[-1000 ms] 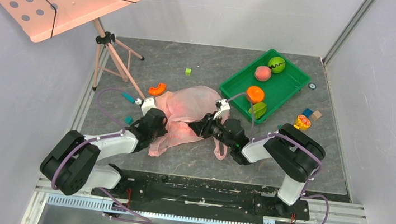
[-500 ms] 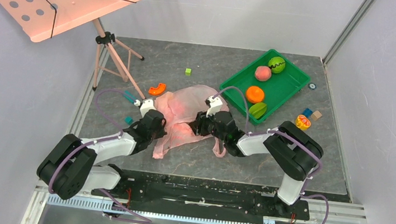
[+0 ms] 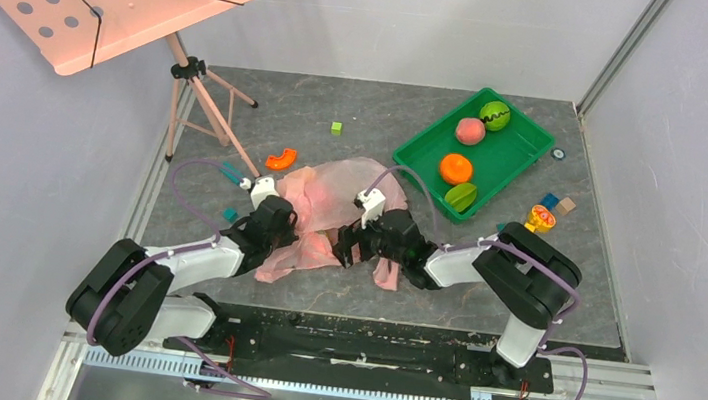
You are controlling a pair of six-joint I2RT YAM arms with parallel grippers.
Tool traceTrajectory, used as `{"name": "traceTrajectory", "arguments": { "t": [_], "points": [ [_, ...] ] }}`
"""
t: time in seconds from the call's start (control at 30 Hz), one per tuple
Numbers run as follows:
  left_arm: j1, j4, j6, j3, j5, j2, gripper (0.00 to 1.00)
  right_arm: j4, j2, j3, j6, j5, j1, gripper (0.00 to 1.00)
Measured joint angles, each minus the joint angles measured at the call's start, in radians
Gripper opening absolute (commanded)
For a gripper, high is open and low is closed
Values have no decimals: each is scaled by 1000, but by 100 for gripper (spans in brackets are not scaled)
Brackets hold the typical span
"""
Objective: Take the fake fruits out of the plastic bag
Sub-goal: Take out the fake fruit from the plastic bag.
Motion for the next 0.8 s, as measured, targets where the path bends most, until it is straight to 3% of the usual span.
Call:
{"name": "traceTrajectory", "arguments": {
  "t": [0.8],
  "points": [
    [0, 0, 2, 0, 3, 0, 2, -98, 11, 103, -64, 45, 71, 98]
  ]
}}
